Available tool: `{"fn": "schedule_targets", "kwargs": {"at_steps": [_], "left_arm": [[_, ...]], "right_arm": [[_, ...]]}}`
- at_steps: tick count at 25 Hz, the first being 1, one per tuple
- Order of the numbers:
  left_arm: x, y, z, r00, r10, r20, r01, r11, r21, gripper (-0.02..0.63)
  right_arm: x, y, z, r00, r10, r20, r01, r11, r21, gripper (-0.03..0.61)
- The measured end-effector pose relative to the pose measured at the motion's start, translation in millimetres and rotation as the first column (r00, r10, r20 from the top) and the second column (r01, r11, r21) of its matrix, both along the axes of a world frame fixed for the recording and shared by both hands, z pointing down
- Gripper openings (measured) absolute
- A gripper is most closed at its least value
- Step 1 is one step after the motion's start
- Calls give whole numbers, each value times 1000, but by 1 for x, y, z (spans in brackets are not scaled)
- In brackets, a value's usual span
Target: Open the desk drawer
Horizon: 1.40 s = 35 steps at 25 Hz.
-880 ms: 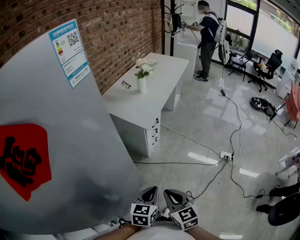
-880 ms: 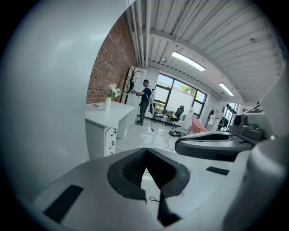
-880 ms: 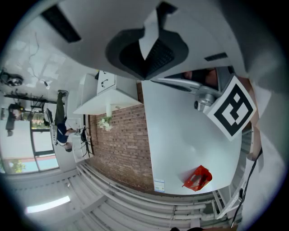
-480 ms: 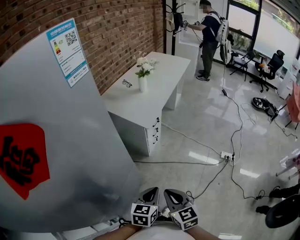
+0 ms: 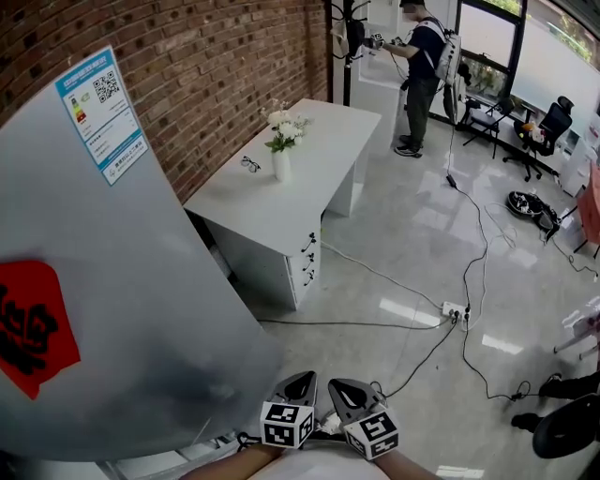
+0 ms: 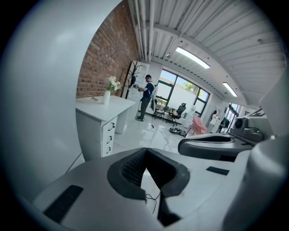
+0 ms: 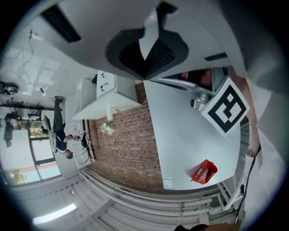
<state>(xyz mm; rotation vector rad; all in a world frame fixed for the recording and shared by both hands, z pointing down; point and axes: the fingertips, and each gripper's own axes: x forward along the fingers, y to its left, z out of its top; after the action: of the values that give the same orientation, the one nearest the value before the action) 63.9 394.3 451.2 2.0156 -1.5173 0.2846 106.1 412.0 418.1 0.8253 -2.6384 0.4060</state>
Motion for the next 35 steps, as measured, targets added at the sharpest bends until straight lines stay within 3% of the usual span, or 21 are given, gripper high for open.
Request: {"fn": "schedule_targets", "kwargs": {"at_steps": [18, 35], "left_arm": [[65, -44, 11, 999, 51, 10, -50, 998, -23, 8], [93, -128, 34, 990, 136, -42, -139, 988, -68, 8]], "right_arm": [[57, -33, 15, 1000, -3, 11, 4, 1000, -28, 9], [85, -108, 36, 996, 82, -35, -85, 991, -105, 9]]}}
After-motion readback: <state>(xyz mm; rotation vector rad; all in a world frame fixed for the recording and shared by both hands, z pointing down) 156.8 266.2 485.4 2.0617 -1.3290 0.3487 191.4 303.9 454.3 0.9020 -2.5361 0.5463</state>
